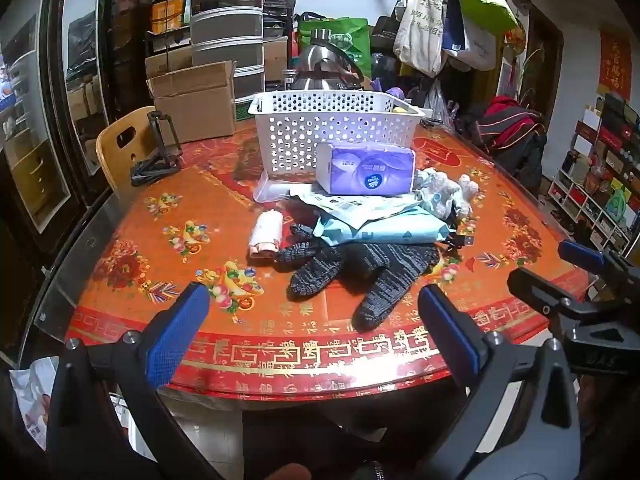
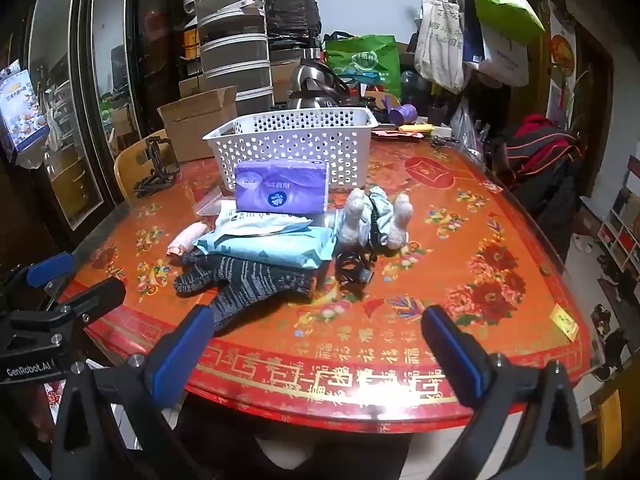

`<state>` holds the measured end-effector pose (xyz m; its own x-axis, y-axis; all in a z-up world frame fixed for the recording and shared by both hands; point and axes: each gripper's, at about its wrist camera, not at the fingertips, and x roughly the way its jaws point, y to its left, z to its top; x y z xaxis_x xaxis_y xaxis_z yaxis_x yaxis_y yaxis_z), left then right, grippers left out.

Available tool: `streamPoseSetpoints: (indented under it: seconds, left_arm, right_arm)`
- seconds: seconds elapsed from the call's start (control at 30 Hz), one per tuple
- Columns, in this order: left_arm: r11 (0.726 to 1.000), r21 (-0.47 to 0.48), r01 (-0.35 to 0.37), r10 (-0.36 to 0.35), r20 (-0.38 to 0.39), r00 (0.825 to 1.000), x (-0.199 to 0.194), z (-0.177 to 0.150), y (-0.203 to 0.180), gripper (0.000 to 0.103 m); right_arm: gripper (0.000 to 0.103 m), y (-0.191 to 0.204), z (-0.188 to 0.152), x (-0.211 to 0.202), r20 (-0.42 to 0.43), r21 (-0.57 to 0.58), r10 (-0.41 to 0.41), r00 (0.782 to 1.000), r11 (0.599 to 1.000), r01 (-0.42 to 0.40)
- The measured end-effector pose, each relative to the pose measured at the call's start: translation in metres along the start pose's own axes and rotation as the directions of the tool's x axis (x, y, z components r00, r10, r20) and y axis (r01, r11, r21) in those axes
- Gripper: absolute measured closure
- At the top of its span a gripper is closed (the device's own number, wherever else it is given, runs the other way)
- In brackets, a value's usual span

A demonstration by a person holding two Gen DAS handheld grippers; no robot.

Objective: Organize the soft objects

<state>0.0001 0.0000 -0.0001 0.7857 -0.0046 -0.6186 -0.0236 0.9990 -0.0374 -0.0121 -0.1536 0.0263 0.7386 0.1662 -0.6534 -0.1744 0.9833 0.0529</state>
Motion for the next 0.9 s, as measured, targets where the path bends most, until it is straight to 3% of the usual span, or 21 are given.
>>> streamPoseSetpoints:
  seconds: [0.9]
  left_arm:
    - [1.0, 0.006, -0.003, 0.003, 0.007, 1.0, -0.0046, 0.0041, -0.0029, 0.0]
  right_arm:
    - [0.0, -0.0026, 0.0, -0.0029, 0.004, 0.013, 0.013, 1.0, 1.0, -0.013]
